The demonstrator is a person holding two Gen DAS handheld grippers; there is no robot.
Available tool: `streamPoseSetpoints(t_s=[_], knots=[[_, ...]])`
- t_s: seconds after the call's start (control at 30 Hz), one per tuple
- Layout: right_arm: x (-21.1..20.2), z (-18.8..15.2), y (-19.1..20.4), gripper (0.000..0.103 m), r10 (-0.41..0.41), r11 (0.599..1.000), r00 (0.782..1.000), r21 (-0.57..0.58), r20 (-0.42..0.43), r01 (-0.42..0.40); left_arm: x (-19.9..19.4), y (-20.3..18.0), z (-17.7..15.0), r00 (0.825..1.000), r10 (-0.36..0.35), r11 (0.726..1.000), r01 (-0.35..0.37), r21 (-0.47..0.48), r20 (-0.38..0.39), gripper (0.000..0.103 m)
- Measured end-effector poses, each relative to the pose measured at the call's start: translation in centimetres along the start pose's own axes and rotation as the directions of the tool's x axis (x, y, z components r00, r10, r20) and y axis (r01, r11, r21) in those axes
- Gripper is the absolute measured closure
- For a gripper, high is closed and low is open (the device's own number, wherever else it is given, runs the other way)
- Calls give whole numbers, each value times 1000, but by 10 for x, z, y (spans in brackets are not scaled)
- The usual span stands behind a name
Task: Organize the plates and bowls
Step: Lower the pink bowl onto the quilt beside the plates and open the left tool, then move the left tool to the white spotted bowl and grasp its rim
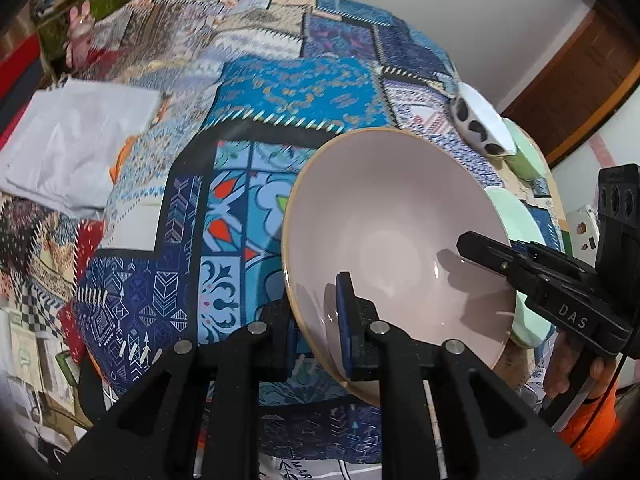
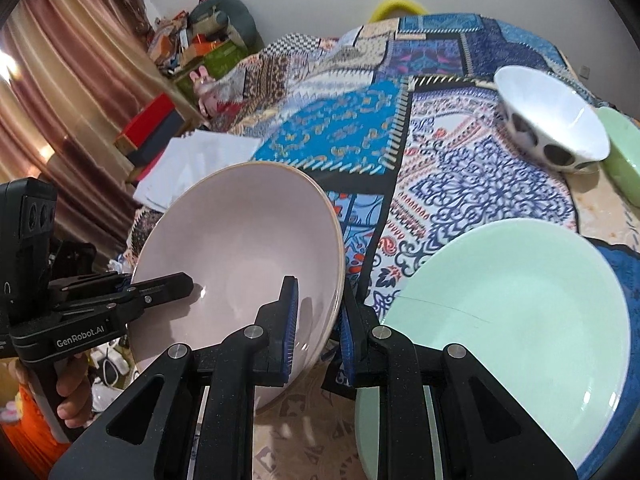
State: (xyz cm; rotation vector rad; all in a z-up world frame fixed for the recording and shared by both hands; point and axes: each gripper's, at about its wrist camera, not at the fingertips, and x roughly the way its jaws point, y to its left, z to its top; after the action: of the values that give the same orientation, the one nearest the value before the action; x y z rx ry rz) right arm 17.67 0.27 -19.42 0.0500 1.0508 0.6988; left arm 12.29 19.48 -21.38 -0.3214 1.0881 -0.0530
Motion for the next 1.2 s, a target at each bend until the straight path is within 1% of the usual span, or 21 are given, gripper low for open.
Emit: streamPoseSetpoints(t_s=[0.27, 0.4, 0.5, 0.63, 0.67, 0.73, 0.87, 0.97, 1.1, 1.2], knots=[[13, -4, 4, 86, -3, 1000, 1000, -9, -30, 3, 8, 8, -2, 1000, 9, 1000, -9, -14, -14, 87], [16, -4, 7, 86, -26, 999, 999, -32, -27, 25, 10, 3, -5, 999, 38, 999, -38, 12, -5, 87], [14, -5, 6, 83, -27, 999, 999, -34, -23, 26, 9, 1, -7, 999, 45, 999, -45, 27, -6, 87], [3, -5, 1, 83, -39, 999, 999, -29, -4, 38, 4, -2, -5, 996, 91, 995, -91, 38, 8, 87], [-2, -4, -1, 81, -37, 999, 999, -22, 1, 37, 1, -3, -4, 995, 100, 994, -101, 38, 13, 86], [-9, -4, -6, 78, -41, 999, 999, -13, 12, 42, -4, -2, -3, 993, 112, 993, -113, 32, 22, 83], [-29, -2, -14, 75, -55, 998, 997, -6, 48, 55, -22, -7, 1, 988, 136, 990, -139, 37, 66, 81], [-45, 0, -20, 72, -74, 997, 994, -8, 85, 74, -35, -16, 7, 986, 134, 990, -138, 37, 100, 74], [-68, 3, -31, 70, -98, 995, 986, 6, 138, 98, -51, -39, 19, 979, 116, 990, -127, 55, 166, 60], [-83, 6, -41, 67, -116, 993, 979, 11, 170, 115, -60, -62, 32, 973, 98, 990, -117, 80, 209, 56]])
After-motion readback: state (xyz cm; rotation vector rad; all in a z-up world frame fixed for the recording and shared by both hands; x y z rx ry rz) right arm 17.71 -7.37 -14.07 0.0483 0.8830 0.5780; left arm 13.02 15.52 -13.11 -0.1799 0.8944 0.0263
